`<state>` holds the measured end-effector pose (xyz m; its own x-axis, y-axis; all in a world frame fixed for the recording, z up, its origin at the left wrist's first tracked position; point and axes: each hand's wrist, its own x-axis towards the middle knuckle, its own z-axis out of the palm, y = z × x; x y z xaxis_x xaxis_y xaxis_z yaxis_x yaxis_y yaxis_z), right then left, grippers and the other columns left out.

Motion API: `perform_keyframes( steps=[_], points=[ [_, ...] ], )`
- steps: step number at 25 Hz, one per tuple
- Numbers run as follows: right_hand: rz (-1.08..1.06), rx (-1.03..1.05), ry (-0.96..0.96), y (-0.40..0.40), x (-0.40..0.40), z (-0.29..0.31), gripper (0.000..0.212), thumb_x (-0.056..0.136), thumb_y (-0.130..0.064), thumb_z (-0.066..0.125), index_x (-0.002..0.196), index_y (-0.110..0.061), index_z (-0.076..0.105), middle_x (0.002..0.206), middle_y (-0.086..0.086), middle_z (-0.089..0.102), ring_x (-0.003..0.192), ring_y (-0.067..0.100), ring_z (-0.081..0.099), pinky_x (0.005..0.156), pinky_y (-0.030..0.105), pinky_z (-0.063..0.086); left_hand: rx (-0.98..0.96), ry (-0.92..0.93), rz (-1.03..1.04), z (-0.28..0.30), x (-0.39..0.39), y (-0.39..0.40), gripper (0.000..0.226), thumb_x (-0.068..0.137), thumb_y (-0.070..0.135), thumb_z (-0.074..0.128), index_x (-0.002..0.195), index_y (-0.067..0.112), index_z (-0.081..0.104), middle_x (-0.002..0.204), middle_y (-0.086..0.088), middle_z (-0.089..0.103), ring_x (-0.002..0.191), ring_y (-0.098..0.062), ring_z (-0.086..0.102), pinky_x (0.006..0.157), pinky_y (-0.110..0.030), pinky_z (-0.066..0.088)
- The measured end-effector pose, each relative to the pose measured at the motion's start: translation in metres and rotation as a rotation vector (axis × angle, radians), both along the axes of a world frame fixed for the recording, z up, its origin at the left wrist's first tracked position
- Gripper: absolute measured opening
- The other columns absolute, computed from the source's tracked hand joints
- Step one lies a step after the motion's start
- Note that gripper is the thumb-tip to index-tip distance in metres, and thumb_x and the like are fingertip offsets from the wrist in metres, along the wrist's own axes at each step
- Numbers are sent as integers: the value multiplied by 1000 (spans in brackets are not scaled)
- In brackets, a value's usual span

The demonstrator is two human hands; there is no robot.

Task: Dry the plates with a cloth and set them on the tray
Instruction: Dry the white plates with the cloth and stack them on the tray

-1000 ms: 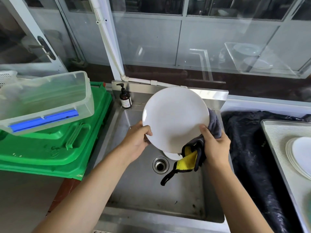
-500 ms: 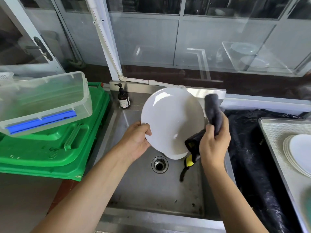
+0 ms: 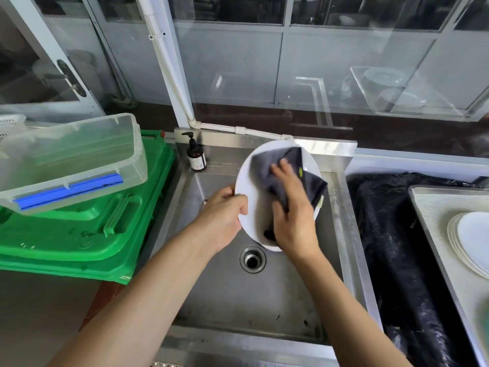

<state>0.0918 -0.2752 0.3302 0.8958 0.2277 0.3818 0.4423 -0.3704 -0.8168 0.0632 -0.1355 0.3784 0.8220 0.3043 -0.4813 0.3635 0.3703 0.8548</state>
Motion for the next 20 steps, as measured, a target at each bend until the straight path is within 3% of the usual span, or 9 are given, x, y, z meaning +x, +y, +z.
perform_keyframes(
  steps=[2,5,12,17,20],
  points=[
    [-63,51,75,-2,7,6,65,87,-2,45,150,-16,49,165,-2,34,153,4,24,125,28,21,-3,0,-37,6,-4,-2,21,61,-10,42,71,7,51,83,-18,44,80,-29,41,71,-40,31],
    [79,-29,10,0,-9,0,60,90,-9,45,148,-21,54,164,-6,35,153,5,25,125,25,21,-50,-8,28,2,2,-1,32,69,-19,33,81,1,55,85,-21,52,82,-31,51,78,-41,41],
    [15,-120,-40,-20,-52,-45,48,97,-18,41,141,-20,61,157,-7,42,149,-4,28,125,36,26,-88,-49,63,10,10,13,52,72,-22,27,107,1,59,100,-25,66,89,-37,62,90,-54,47],
    [-185,-152,43,-51,-37,-61,46,100,-1,51,141,-19,61,157,-9,41,148,-3,25,125,32,26,-94,22,12,-3,6,5,46,72,-21,31,102,0,59,98,-20,70,90,-36,64,91,-49,51],
    [-326,-157,136,-73,-30,-67,48,98,1,53,142,-18,60,159,-4,42,149,10,32,123,39,31,-98,75,-27,-18,3,-4,42,72,-22,32,93,0,62,90,-15,73,88,-34,67,89,-48,53]
  ],
)
